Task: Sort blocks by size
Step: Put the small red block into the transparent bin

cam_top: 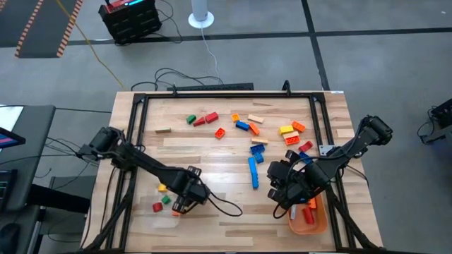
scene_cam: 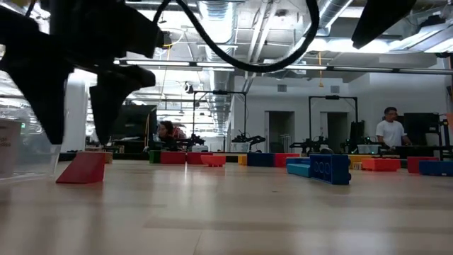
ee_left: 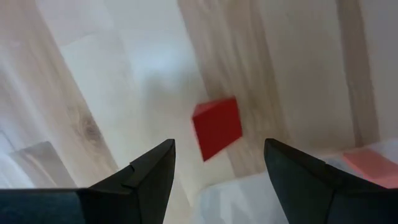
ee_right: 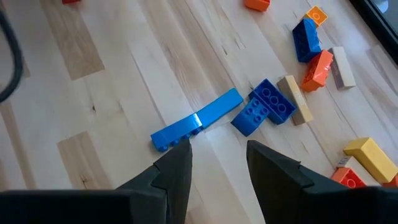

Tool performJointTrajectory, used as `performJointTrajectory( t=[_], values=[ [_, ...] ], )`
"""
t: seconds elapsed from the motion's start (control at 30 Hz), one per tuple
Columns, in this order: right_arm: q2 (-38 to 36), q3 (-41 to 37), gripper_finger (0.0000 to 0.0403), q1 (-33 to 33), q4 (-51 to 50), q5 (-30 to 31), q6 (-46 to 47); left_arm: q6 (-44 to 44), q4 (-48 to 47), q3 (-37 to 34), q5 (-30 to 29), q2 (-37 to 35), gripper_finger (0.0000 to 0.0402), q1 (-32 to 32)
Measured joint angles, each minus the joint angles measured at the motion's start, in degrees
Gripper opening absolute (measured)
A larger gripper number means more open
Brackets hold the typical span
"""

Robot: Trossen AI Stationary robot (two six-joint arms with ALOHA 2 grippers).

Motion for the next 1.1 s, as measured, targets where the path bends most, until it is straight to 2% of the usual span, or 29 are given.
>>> performJointTrajectory(
  t=[0.3, 0.63, 0.83, 1.1],
  values=[
    [0.0, 0.0, 0.0182, 0.0, 0.0, 1.2, 0.0, 0.9, 5.2, -2.6, 3.4, 0.0, 0.0238, 2.8],
    [0.0, 0.0, 0.0182, 0.0, 0.2, 1.3, -0.4, -0.1, 10.9, -5.6, 3.9, 0.1, 0.023, 3.7],
    [0.0, 0.0, 0.0182, 0.0, 0.3, 1.3, -0.5, -0.5, 10.8, -5.8, 3.7, 0.0, 0.0199, 3.7],
    [0.0, 0.0, 0.0182, 0.0, 0.3, 1.3, -0.5, 0.9, 11.3, -6.8, 3.8, 0.0, 0.0138, 3.7]
  ],
)
